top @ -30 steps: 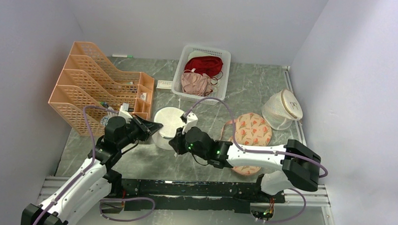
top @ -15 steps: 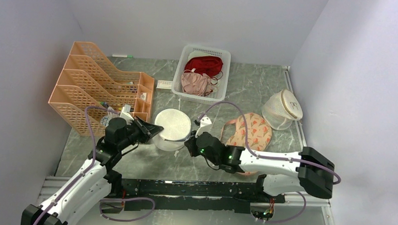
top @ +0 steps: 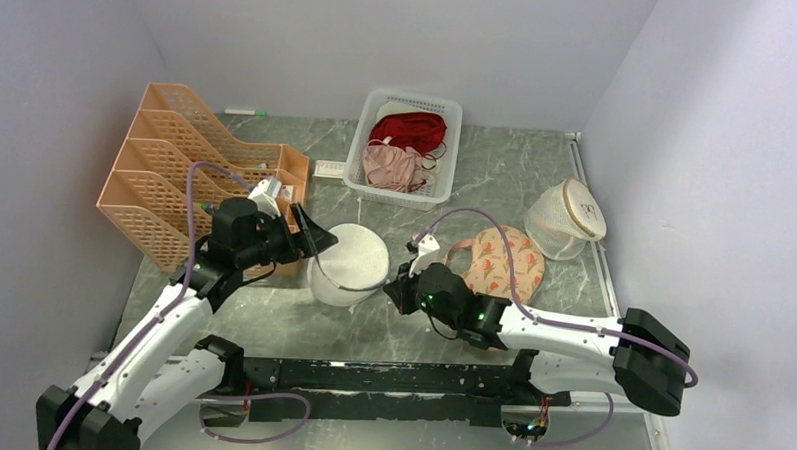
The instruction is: Unzip the laundry bag and remove the bra
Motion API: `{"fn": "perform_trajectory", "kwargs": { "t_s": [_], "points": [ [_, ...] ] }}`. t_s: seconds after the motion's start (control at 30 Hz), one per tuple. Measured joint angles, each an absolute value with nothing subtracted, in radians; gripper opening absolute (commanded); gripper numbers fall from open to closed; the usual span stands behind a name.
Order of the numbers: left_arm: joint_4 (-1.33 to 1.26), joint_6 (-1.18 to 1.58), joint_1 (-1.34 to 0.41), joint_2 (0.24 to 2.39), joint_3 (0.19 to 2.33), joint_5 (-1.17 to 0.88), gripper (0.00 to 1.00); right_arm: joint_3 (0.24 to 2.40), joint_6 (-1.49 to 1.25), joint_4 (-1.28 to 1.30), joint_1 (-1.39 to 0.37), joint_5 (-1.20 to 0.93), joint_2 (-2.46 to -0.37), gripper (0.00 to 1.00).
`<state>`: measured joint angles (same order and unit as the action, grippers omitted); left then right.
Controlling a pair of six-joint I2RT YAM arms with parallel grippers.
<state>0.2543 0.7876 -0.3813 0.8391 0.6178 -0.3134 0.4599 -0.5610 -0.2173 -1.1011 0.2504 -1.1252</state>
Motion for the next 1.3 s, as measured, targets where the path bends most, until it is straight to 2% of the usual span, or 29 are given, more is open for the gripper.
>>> {"fn": "perform_trajectory", "kwargs": {
  "t_s": [0.07, 0.33, 0.4, 0.57, 0.73, 0.83, 0.97, 1.2, 1.3],
  "points": [
    [0.292, 0.729, -0.381, 0.81, 0.648, -0.313, 1.0, 0.467, -0.56, -0.205, -1.1, 0.251, -1.119, 0.0],
    [0.384, 0.484, -0.386, 0.775, 0.767, -0.352, 1.0, 0.501, -0.564, -0.196, -1.096, 0.236, -1.092, 0.0],
    [0.407, 0.427, -0.413, 0.808, 0.792, -0.35, 0.96, 0.515, -0.569, -0.192, -1.092, 0.232, -1.094, 0.0],
    [0.429, 0.351, -0.637, 0.908, 0.827, -0.26, 0.86, 0.538, -0.588, -0.188, -1.074, 0.229, -1.095, 0.0],
    [0.439, 0.339, -0.859, 0.951, 0.828, -0.112, 0.94, 0.538, -0.609, -0.173, -1.055, 0.214, -1.094, 0.0],
    [0.446, 0.341, -0.979, 0.996, 0.841, 0.003, 0.93, 0.538, -0.615, -0.164, -1.055, 0.207, -1.087, 0.0],
    [0.46, 0.34, -1.069, 1.072, 0.874, 0.15, 0.85, 0.538, -0.618, -0.156, -1.053, 0.197, -1.069, 0.0],
    [0.46, 0.376, -1.073, 1.129, 0.878, 0.26, 0.7, 0.527, -0.625, -0.16, -1.05, 0.184, -1.055, 0.0],
    [0.454, 0.385, -1.074, 1.147, 0.88, 0.27, 0.53, 0.526, -0.626, -0.16, -1.049, 0.182, -1.055, 0.0]
  ]
}}
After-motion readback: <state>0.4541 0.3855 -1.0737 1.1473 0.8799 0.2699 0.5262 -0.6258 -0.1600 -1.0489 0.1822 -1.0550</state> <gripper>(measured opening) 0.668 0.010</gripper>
